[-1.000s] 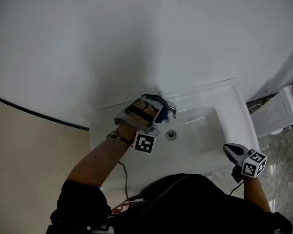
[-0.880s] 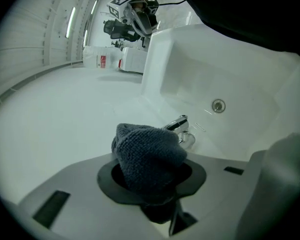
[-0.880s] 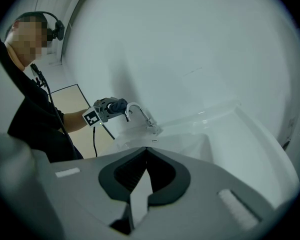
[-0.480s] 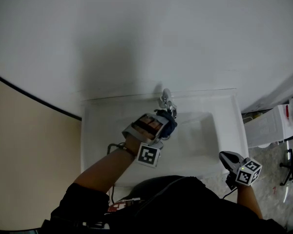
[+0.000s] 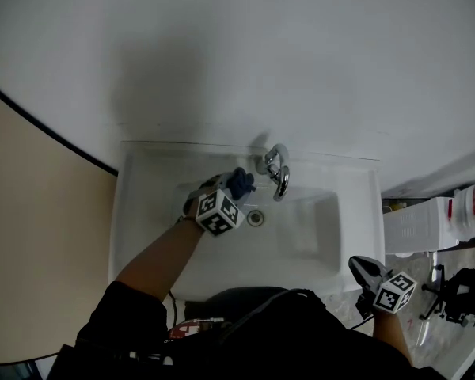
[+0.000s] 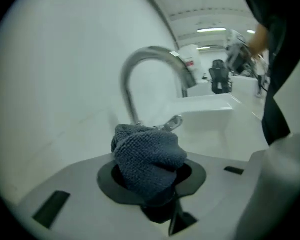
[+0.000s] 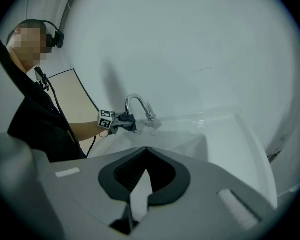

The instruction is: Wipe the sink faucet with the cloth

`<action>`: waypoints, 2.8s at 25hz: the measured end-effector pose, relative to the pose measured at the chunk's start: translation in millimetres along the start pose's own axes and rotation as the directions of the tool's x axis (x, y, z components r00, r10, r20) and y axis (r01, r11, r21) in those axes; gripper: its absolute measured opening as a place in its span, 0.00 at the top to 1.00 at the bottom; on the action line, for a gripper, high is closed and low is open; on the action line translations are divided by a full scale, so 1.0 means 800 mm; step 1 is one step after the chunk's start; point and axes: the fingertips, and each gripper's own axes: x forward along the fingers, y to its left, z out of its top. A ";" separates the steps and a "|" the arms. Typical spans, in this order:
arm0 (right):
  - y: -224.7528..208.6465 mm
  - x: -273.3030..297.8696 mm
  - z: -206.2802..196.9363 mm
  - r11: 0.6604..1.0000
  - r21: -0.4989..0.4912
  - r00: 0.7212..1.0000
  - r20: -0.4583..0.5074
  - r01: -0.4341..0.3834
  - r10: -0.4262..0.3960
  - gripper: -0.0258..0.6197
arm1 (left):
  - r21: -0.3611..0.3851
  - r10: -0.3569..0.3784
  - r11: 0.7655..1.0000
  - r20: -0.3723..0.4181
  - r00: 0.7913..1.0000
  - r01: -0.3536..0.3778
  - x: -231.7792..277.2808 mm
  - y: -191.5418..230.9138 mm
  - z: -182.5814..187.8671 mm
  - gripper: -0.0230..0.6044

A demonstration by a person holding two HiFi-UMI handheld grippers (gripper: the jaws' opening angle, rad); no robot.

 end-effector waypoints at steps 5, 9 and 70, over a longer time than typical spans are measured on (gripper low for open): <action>-0.004 -0.004 -0.004 1.000 -0.014 0.999 -0.037 0.019 -0.020 0.96 | -0.127 0.018 0.992 -0.057 0.998 -0.026 0.058 0.055 0.010 0.78; -0.014 -0.018 -0.013 0.999 0.001 0.998 -0.047 0.048 -0.048 0.96 | -0.070 -0.017 0.998 -0.146 0.989 0.006 0.102 0.046 0.006 0.78; -0.016 -0.072 -0.046 0.994 0.086 0.992 0.095 0.071 -0.079 0.96 | 0.301 -0.244 0.925 0.005 0.970 0.231 0.025 -0.020 0.043 0.78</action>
